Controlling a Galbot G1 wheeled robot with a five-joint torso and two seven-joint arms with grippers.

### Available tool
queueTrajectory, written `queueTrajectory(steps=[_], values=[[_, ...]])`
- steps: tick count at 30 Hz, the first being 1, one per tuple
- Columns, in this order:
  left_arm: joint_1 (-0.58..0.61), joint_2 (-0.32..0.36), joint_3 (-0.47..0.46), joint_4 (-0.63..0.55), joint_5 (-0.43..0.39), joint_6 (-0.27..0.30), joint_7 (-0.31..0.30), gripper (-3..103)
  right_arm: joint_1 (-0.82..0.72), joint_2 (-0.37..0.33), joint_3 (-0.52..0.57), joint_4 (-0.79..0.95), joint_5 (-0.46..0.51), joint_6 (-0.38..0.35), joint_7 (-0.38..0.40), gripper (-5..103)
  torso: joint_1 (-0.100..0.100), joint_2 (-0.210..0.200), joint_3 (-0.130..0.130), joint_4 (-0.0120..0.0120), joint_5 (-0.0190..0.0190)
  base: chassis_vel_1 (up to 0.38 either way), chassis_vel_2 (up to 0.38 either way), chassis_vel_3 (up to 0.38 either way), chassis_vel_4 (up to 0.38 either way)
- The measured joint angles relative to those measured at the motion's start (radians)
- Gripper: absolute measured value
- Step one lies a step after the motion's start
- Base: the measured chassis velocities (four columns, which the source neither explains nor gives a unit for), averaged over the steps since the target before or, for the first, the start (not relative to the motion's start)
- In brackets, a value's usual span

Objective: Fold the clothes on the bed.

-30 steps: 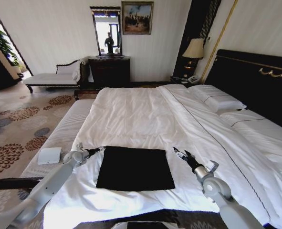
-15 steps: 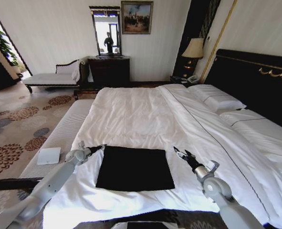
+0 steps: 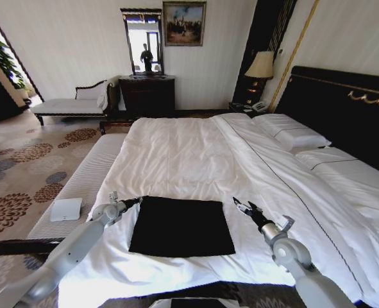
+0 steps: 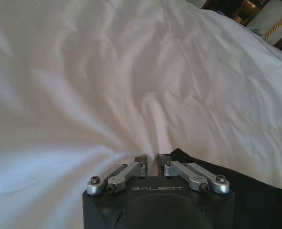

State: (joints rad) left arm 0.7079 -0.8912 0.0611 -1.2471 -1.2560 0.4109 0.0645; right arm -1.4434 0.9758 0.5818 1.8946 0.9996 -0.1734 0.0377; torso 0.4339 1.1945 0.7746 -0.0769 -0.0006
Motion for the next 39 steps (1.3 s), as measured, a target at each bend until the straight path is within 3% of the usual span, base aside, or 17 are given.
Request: queueTrajectory(steps=[8, 21, 32, 35, 39], values=[[0.014, 0.02, 0.021, -0.036, 0.016, -0.003, -0.003, 0, 0.0, 0.0, 0.003, 0.002, 0.008, 0.0, 0.001, 100, 0.0, 0.0, 0.0, 0.0001, -0.0001, 0.0, 0.0, 0.0, 0.0], [0.014, 0.017, 0.024, -0.049, 0.024, -0.028, -0.01, 0, 0.013, 0.003, -0.007, -0.017, 0.055, -0.008, 0.018, 100, 0.0, 0.0, 0.0, 0.0001, -0.0001, 0.0, 0.0, 0.0, 0.0], [0.027, 0.033, 0.017, -0.088, 0.018, -0.029, -0.028, 0, 0.087, 0.004, -0.033, -0.087, 0.212, -0.046, 0.052, 100, 0.0, 0.0, 0.0, 0.0, -0.0002, 0.0, 0.0, 0.0, 0.0], [0.031, 0.045, 0.018, -0.109, 0.016, -0.03, -0.039, 0, 0.145, 0.011, -0.049, -0.134, 0.313, -0.093, 0.055, 100, 0.0, 0.0, 0.0, 0.0001, -0.0002, 0.0, 0.0, 0.0, 0.0], [0.031, 0.061, 0.018, -0.134, 0.005, -0.032, -0.051, 0, 0.215, 0.02, -0.067, -0.21, 0.376, -0.14, 0.035, 100, 0.0, 0.0, 0.0, 0.0002, 0.0, 0.0, 0.0, 0.0, 0.0]])
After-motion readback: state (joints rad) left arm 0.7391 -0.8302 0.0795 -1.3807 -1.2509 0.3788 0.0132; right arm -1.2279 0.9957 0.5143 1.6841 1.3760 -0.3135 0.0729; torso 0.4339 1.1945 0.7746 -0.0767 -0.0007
